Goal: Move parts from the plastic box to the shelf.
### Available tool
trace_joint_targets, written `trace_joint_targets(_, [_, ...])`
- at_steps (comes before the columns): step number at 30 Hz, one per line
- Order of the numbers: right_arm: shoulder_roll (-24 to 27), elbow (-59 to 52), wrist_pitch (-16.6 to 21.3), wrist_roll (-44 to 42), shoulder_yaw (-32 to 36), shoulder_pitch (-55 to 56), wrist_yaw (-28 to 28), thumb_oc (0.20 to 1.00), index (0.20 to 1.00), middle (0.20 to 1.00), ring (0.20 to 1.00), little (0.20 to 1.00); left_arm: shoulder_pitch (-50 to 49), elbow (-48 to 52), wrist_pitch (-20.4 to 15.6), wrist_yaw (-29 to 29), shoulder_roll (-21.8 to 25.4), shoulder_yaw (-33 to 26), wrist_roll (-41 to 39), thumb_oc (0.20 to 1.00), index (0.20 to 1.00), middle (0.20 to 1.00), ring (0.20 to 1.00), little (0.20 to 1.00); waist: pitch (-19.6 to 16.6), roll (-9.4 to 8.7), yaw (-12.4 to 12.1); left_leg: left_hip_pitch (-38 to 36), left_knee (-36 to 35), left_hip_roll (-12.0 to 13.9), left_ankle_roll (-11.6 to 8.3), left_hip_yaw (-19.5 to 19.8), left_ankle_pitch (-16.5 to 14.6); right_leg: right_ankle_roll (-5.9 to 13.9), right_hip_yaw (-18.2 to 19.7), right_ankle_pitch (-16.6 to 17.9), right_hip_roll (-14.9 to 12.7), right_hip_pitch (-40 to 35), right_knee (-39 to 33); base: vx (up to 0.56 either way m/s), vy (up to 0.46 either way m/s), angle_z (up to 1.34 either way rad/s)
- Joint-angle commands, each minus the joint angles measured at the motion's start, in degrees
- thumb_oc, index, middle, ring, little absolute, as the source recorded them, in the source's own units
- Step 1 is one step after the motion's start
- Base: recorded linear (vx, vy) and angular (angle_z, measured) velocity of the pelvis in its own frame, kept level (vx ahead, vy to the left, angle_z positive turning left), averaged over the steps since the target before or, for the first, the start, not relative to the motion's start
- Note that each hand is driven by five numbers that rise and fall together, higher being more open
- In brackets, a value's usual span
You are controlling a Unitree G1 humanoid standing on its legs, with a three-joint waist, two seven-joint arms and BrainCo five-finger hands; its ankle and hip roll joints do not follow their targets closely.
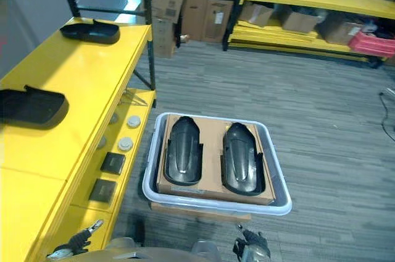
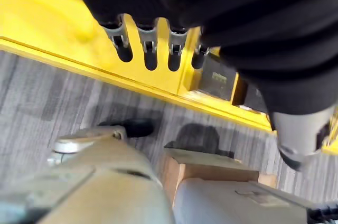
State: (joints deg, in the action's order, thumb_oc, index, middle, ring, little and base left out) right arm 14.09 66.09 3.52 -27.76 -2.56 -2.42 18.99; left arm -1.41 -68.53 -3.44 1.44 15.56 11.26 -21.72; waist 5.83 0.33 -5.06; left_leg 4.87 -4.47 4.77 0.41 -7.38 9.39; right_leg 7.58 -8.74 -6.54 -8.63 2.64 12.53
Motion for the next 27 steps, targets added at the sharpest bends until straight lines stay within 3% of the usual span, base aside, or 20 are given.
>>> trace_joint_targets(1, [2.04, -2.43, 1.35, 0.01, -2.03, -0.45, 0.81, 1.0, 1.0, 1.0, 1.0, 1.0, 3.56, -1.96, -1.06, -0.59, -0.29, -2.26, -3.56, 1.0, 1.0, 1.0, 1.0, 1.0, 0.44, -1.58, -0.24, 2.92, 4.86, -2.92, 0.06, 4.35, -6.13, -0.1, 0.03, 8.25, 1.47, -4.41, -12.53, -0.15, -0.285, 0.01])
trace_joint_targets(5, [4.7, -4.95, -0.62, 0.63, -1.67, 2.03, 0.87, 1.0, 1.0, 1.0, 1.0, 1.0, 1.55, -1.62, -2.97, -1.62, -2.83, -3.28, -3.26, 1.0, 1.0, 1.0, 1.0, 1.0, 2.75, -1.96, 0.42, 4.71, 2.61, 2.62, -3.5, 4.72, 0.22, -3.61, -2.16, 7.49, 6.02, -7.42, -14.02, -0.13, -0.35, 0.23])
trace_joint_targets(8, [5.7, -4.21, -0.02, -0.03, -0.41, 2.8, 1.72, 1.0, 1.0, 1.0, 1.0, 1.0, 1.52, -1.89, -2.62, -1.38, -2.95, -3.87, -2.61, 1.0, 1.0, 1.0, 1.0, 1.0, 3.39, -2.29, 1.22, 6.2, 5.63, 3.61, -3.7, 2.94, -0.19, -4.31, -3.32, 7.75, 6.25, -7.57, -14.15, -0.07, -0.127, 0.24])
trace_joint_targets(12, [5.83, -4.6, 3.57, -1.69, 0.76, 2.61, 4.33, 1.0, 1.0, 1.0, 1.0, 1.0, 1.45, -1.45, -2.29, -0.84, -2.77, -3.89, -0.53, 1.0, 1.0, 1.0, 1.0, 1.0, 3.38, -3.76, 2.09, 2.88, 12.63, -0.12, -1.43, 2.67, -7.55, -4.05, -3.9, 9.0, 4.73, -6.17, -14.28, -0.1, -0.035, 0.16])
trace_joint_targets(15, [5.84, -7.04, 8.27, -3.68, 2.48, 2.93, 9.29, 1.0, 1.0, 1.0, 1.0, 1.0, 1.24, -1.76, -2.46, -0.85, -2.36, -3.73, 1.12, 1.0, 1.0, 1.0, 1.0, 1.0, 2.48, -2.4, 3.3, -1.72, 6.53, -0.55, -1.56, 2.02, -7.05, -4.06, -5.22, 8.65, 5.34, -5.44, -13.84, 0.0, 0.043, 0.15])
trace_joint_targets(16, [5.84, -7.04, 8.27, -3.68, 2.48, 2.93, 9.29, 1.0, 1.0, 1.0, 1.0, 1.0, 1.24, -1.76, -2.46, -0.85, -2.36, -3.73, 1.12, 1.0, 1.0, 1.0, 1.0, 1.0, 2.48, -2.4, 3.3, -1.72, 6.53, -0.55, -1.56, 2.02, -7.05, -4.06, -5.22, 8.65, 5.34, -5.44, -13.84, 0.05, 0.064, 0.29])
trace_joint_targets(19, [6.84, -13.72, 13.47, -6.66, 6.81, 2.65, 16.84, 1.0, 1.0, 1.0, 1.0, 1.0, 0.49, -1.69, -3.04, -0.61, -1.33, -3.09, 0.69, 1.0, 1.0, 1.0, 1.0, 1.0, 1.96, -1.26, 4.18, -4.63, 2.69, -1.61, -2.06, 3.44, -6.52, -3.58, -3.95, 8.84, 5.66, -5.66, -14.39, 0.03, 0.07, 0.11])
trace_joint_targets(23, [9.39, -19.92, 17.0, -3.34, 11.88, 2.66, 21.32, 1.0, 1.0, 1.0, 1.0, 1.0, -0.39, -0.88, -3.14, -0.41, -0.78, -3.21, 0.21, 1.0, 1.0, 1.0, 1.0, 1.0, 1.54, -0.85, 4.6, -5.94, 0.86, -1.97, -2.29, 3.06, -6.44, -2.98, -3.86, 9.16, 5.49, -6.01, -15.3, 0.03, 0.053, -0.03])
trace_joint_targets(24, [12.39, -24.7, 19.31, -1.05, 16.04, 2.34, 24.54, 1.0, 1.0, 1.0, 1.0, 1.0, -1.24, -0.76, -3.69, -0.41, -0.79, -3.58, 0.65, 1.0, 1.0, 1.0, 1.0, 1.0, 1.38, -0.78, 4.89, -6.36, 0.4, -2.27, -2.17, 3.1, -6.68, -2.65, -3.37, 9.19, 5.3, -6.12, -15.46, 0.06, 0.089, 0.02])
trace_joint_targets(27, [15.87, -32.97, 17.77, 3.81, 21.78, 2.4, 27.98, 1.0, 1.0, 1.0, 1.0, 1.0, -2.12, 0.2, -3.51, -0.23, -0.87, -4.49, 1.51, 1.0, 1.0, 1.0, 1.0, 1.0, 1.24, -0.64, 5.28, -6.69, 0.01, -2.58, -2.08, 3.07, -6.94, -2.31, -3.15, 9.28, 5.03, -6.15, -15.52, 0.07, 0.076, -0.07])
